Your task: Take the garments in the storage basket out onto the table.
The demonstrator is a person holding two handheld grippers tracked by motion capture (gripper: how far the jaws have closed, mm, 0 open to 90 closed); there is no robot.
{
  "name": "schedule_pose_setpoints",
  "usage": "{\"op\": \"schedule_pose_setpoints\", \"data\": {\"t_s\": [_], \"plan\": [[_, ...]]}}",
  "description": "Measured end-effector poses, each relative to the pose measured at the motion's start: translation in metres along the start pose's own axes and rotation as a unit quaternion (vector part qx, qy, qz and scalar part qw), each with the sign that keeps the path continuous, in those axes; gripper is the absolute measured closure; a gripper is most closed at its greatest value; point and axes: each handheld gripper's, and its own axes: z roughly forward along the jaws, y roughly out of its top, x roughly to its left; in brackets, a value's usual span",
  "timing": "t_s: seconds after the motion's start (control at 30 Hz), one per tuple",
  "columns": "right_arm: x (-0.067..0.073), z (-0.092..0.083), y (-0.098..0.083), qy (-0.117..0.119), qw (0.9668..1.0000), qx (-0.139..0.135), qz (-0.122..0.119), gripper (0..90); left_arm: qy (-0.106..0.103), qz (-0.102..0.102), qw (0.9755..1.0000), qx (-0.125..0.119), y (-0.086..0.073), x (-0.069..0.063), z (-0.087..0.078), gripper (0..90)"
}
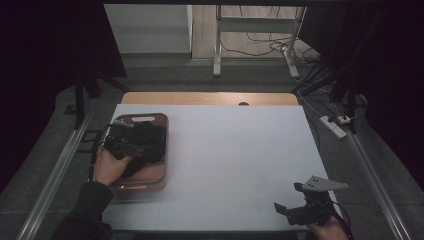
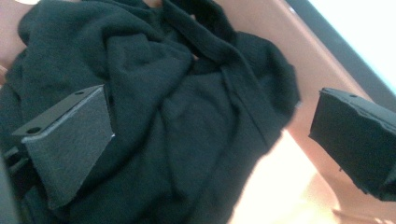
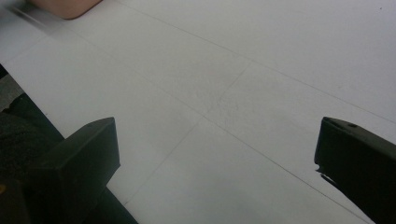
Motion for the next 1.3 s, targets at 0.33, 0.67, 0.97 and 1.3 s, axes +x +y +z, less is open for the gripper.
{"op": "schedule_pose_setpoints", "data": {"t_s": [0.33,0.67,0.97,1.3], "plan": [[0.0,0.001,0.0,0.002,1.0,0.003,0.0,0.0,0.034,-0.016,0.998,0.05,0.014,0.014,0.03,0.0],[0.0,0.001,0.0,-0.002,1.0,0.006,0.001,0.0,0.078,0.001,0.9903,0.115,0.021,0.019,0.057,0.0],[0.0,0.002,0.001,-0.002,1.0,0.009,-0.002,0.0,0.101,-0.005,0.9858,0.134,0.024,0.014,0.065,6.5],[0.002,0.003,0.001,-0.002,0.9999,0.012,-0.007,0.0,0.087,-0.004,0.9864,0.139,0.026,0.002,0.056,60.4]]}}
